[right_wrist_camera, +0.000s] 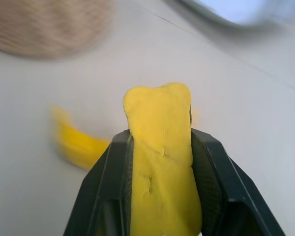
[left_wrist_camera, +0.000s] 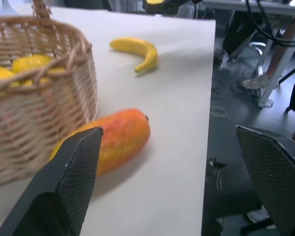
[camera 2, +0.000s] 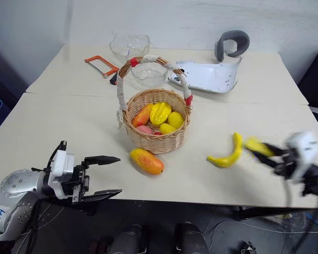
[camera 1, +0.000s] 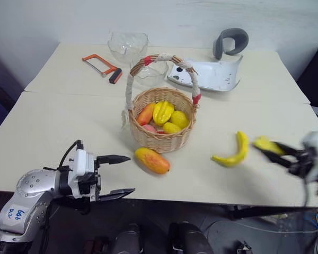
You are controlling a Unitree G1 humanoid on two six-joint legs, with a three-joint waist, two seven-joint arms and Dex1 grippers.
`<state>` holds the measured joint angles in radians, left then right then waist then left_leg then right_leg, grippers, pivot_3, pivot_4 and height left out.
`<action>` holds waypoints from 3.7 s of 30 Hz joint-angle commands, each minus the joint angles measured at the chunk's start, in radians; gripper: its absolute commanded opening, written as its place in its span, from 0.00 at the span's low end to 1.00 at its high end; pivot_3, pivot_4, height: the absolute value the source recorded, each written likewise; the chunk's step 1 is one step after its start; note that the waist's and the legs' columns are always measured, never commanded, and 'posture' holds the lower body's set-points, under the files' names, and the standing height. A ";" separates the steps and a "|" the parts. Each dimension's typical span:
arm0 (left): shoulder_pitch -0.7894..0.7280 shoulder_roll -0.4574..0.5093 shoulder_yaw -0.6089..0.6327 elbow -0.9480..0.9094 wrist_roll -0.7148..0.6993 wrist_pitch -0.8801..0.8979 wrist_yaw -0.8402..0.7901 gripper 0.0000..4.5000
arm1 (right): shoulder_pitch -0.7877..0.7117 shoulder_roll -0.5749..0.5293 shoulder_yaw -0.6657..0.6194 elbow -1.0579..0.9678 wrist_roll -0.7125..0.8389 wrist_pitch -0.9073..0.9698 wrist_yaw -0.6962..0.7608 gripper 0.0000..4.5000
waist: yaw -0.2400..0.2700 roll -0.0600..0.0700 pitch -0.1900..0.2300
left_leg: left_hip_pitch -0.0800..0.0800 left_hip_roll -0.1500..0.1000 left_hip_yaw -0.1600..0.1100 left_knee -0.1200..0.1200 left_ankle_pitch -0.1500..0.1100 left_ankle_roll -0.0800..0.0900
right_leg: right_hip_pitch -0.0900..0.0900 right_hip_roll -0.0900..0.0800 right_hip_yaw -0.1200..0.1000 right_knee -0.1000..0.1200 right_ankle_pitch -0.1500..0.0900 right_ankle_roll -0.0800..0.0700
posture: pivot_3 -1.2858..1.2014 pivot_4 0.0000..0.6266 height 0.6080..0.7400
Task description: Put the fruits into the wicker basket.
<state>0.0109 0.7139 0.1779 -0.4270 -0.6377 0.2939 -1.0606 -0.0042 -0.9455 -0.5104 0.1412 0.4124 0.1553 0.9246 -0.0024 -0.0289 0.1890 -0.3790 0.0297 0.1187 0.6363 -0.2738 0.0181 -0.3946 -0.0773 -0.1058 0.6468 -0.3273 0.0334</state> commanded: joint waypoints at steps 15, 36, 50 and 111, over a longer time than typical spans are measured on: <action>-0.004 0.036 0.014 0.024 0.006 -0.022 -0.041 1.00 | -0.434 -0.076 0.187 0.782 -0.212 -0.441 0.158 0.84 | -0.023 0.009 0.002 | 0.008 0.002 0.002 -0.005 0.007 -0.012 | 0.002 0.003 0.004 0.003 -0.001 -0.001 | 0.52 0.24 1.00; -0.339 0.084 -0.137 0.585 0.235 -0.135 -0.244 1.00 | 0.064 0.146 0.236 -0.727 0.274 0.028 0.137 1.00 | 0.025 0.009 0.002 | 0.004 0.001 0.000 -0.005 -0.002 -0.005 | 0.001 -0.001 0.001 -0.001 -0.001 -0.001 | 0.52 0.24 1.00; -0.493 -0.212 -0.314 0.725 0.345 -0.128 -0.158 1.00 | 0.317 0.167 0.146 -0.751 0.202 0.009 0.121 1.00 | 0.016 0.005 0.002 | 0.004 0.002 0.001 -0.001 -0.003 -0.004 | 0.002 0.001 0.000 0.000 0.000 0.001 | 0.52 0.24 1.00; -0.276 0.249 0.058 0.458 0.044 0.016 -0.325 0.98 | 0.422 -0.016 -0.118 -0.059 -0.084 -0.477 0.323 1.00 | 0.013 0.008 0.004 | 0.005 0.001 0.001 -0.006 -0.003 -0.003 | 0.002 0.000 0.003 -0.004 -0.002 0.002 | 0.52 0.24 1.00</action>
<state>-0.2704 0.9652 0.2106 0.0791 -0.5586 0.2883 -1.3946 0.4400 -0.9231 -0.6443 0.1393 0.3354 -0.3025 1.2256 0.0108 -0.0212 0.1931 -0.3736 0.0311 0.1198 0.6300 -0.2769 0.0154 -0.3922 -0.0770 -0.1028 0.6433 -0.3293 0.0354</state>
